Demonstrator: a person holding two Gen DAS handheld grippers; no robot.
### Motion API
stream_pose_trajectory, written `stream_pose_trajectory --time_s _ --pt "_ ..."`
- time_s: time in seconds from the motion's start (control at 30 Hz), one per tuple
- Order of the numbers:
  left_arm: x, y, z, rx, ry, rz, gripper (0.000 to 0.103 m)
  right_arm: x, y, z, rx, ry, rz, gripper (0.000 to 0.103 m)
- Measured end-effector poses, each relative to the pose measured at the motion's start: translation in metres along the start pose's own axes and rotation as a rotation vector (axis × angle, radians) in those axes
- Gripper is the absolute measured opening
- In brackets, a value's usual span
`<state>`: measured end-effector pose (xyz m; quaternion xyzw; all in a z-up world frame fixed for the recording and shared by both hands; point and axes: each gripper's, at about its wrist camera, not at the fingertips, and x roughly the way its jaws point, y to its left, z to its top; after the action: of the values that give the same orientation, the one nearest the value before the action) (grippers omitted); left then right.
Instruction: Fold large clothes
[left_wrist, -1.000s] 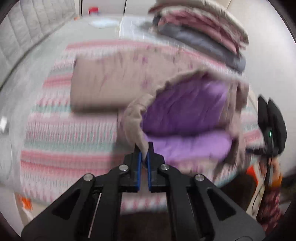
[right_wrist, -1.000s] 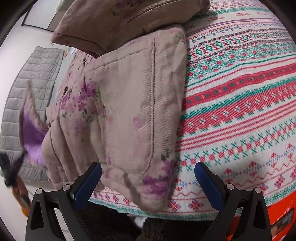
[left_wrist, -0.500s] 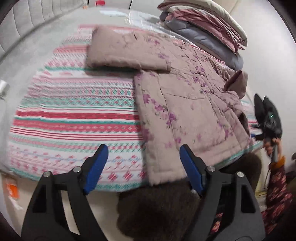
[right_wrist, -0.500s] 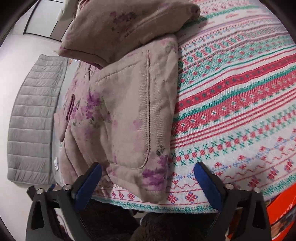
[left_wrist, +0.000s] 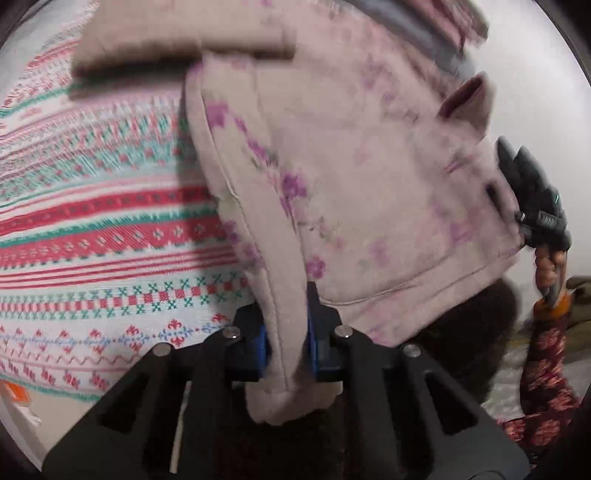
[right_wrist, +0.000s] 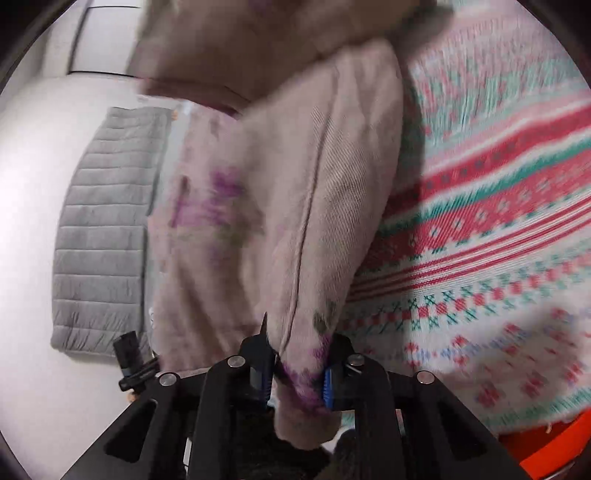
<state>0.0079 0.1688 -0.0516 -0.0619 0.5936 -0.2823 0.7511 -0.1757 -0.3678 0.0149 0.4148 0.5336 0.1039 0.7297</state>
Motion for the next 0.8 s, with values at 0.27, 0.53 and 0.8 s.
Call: stream_pose_trajectory --time_s 0.27,0.53,0.8 --pt "-0.005 0.016 -0.007 -0.066 0.054 0.076 0.016 -0.064 0.013 -0.008 -0.072 -0.063 -0.195 0.017" --pt "-0.011 0.002 -0.011 -0.021 -0.013 0.249 0.046 0.01 -0.005 -0.005 -0.105 0.05 -0.512 0.039" --pt "0.003 0.027 0.005 -0.015 0.02 0.241 0.078 -0.004 0.037 0.008 -0.262 -0.069 -0.587 0.069"
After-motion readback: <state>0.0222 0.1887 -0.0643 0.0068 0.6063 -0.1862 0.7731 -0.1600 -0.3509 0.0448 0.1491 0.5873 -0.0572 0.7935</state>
